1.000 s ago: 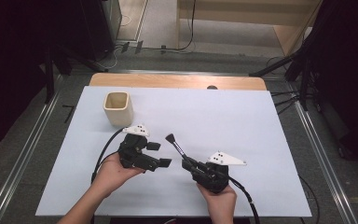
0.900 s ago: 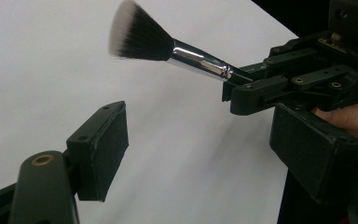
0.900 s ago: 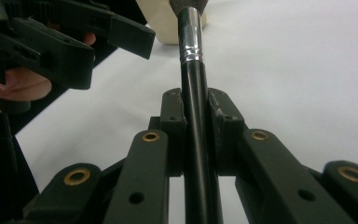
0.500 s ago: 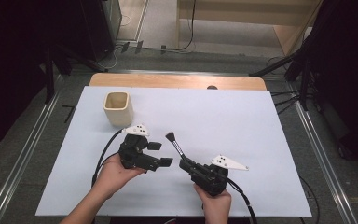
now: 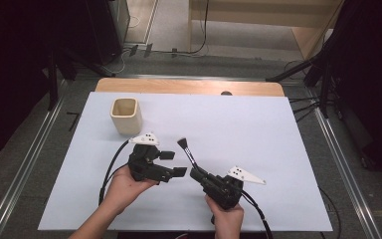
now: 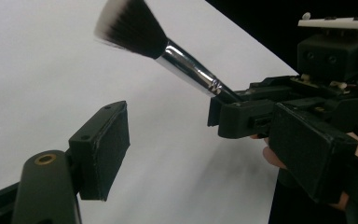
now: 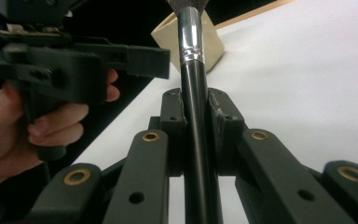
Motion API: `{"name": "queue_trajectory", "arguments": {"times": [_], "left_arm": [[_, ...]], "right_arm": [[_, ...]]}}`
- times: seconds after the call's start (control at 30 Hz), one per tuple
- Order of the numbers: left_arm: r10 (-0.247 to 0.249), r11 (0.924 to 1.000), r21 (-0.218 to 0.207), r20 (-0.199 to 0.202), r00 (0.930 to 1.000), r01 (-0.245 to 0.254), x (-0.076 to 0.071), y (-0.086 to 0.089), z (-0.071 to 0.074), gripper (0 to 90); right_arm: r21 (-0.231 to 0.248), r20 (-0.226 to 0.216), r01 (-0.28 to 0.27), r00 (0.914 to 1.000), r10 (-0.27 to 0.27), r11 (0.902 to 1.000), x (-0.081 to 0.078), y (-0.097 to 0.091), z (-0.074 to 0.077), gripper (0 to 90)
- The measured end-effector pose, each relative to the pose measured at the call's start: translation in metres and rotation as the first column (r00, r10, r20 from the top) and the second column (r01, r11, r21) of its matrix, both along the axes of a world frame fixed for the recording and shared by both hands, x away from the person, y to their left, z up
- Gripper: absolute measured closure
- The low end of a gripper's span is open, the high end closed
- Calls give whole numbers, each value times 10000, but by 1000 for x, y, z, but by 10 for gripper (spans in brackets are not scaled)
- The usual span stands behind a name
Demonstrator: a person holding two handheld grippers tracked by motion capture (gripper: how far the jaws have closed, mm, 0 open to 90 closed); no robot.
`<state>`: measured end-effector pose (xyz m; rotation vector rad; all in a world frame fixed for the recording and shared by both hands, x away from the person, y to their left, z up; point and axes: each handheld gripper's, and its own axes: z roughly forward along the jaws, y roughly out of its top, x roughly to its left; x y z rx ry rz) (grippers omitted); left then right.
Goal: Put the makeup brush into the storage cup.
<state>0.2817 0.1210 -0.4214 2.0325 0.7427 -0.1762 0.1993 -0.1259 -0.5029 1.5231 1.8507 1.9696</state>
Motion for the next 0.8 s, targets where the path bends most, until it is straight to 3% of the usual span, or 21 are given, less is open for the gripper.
{"name": "queue_trajectory", "arguments": {"times": [0.3,0.4,0.63,0.8], "left_arm": [[365,9969,-670,-544,9979,-401,3,1,-1,238],[553,9932,-975,-849,9949,-635,3,1,-2,260],[887,9855,-1346,-1134,9896,-1037,5,0,-3,316],[1131,9796,-1476,-1554,9814,-1363,6,-1,-5,360]], "right_arm": [[215,51,94,9999,-95,9997,-1,2,-2,793],[196,121,130,9998,-132,9997,-1,3,-2,793],[166,189,212,9996,-215,9996,-2,6,-1,793],[141,270,229,9994,-232,9996,-1,9,1,793]]}}
